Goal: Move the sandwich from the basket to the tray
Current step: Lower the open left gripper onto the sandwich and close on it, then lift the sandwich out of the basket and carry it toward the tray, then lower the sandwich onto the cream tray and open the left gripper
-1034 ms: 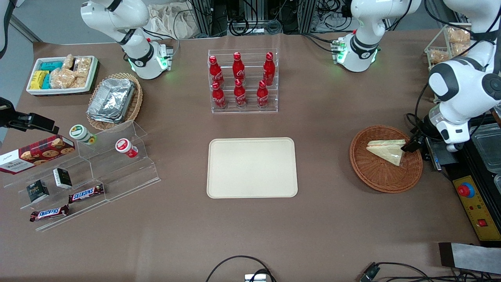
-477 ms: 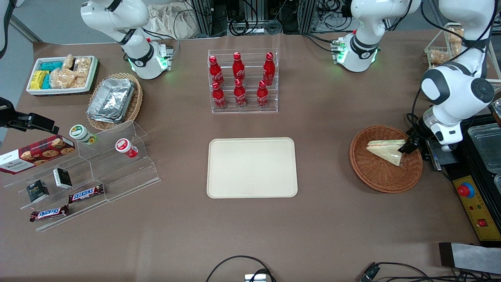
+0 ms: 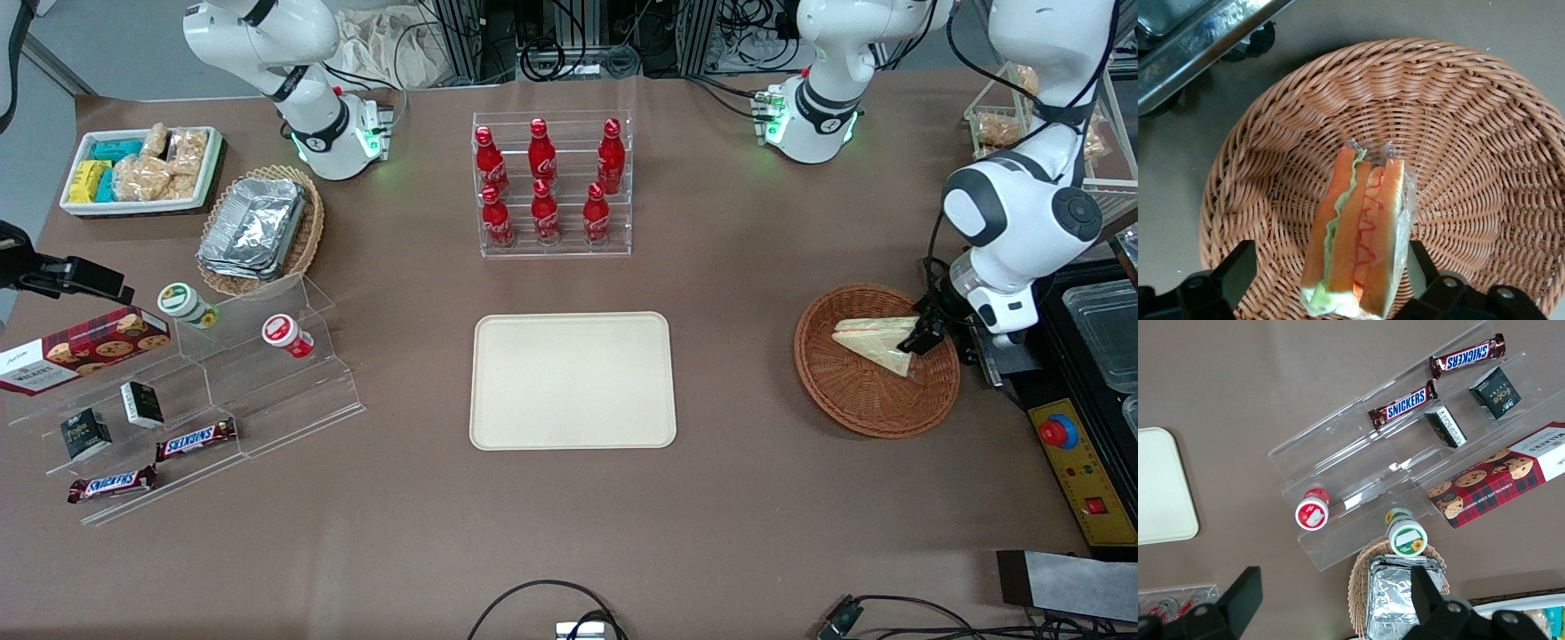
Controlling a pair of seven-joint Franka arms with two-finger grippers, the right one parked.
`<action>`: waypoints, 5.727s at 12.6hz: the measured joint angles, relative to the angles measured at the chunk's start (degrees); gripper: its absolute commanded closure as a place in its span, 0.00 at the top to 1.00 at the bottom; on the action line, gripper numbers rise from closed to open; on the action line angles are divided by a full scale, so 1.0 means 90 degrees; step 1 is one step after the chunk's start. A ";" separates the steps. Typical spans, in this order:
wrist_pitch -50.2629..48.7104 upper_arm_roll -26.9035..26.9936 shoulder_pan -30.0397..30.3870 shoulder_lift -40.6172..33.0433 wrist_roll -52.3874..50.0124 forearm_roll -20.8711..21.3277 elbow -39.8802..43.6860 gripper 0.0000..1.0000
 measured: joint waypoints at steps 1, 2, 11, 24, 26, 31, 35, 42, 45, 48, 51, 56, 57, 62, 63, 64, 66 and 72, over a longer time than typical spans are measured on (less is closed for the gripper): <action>0.0016 -0.0005 0.0000 0.0020 0.0000 -0.0005 0.0000 0.96; 0.0019 -0.0009 -0.0005 0.0028 0.0000 -0.0008 -0.0001 0.85; 0.0046 -0.0038 -0.0110 0.0044 0.0018 -0.0111 -0.0003 0.01; -0.1144 -0.0940 -0.0166 -0.1101 0.2486 0.0768 0.0274 0.02; -0.1143 -0.1492 -0.0187 -0.1101 0.2486 0.0783 0.0384 0.03; -0.1445 -0.2657 -0.0196 -0.1068 0.2153 0.0949 0.1037 0.06; -0.1911 -0.3523 -0.0201 -0.0641 0.1404 0.1595 0.1753 0.06; -0.1913 -0.4059 -0.1085 0.1067 -0.0864 0.3547 0.2810 0.07; -0.1913 -0.4060 -0.1436 0.1859 -0.1708 0.4436 0.3170 0.07; -0.1912 -0.4059 -0.1543 0.2440 -0.1940 0.4628 0.3617 0.07; -0.1913 -0.4058 -0.1581 0.2750 -0.1975 0.4634 0.3951 0.08; -0.1916 -0.4048 -0.1839 0.3103 -0.2174 0.4835 0.4252 0.12; -0.1916 -0.4046 -0.1860 0.3176 -0.2326 0.5050 0.4263 0.12; -0.1916 -0.4048 -0.1899 0.3398 -0.2773 0.5638 0.4362 0.64; -0.1916 -0.4047 -0.1926 0.3420 -0.2790 0.5647 0.4395 0.75; -0.1916 -0.4045 -0.1942 0.3445 -0.2808 0.5648 0.4427 0.81; -0.1916 -0.4024 -0.1941 0.3470 -0.2845 0.5647 0.4535 0.85; -0.2193 -0.3997 -0.1526 0.3255 -0.2913 0.5248 0.5198 1.00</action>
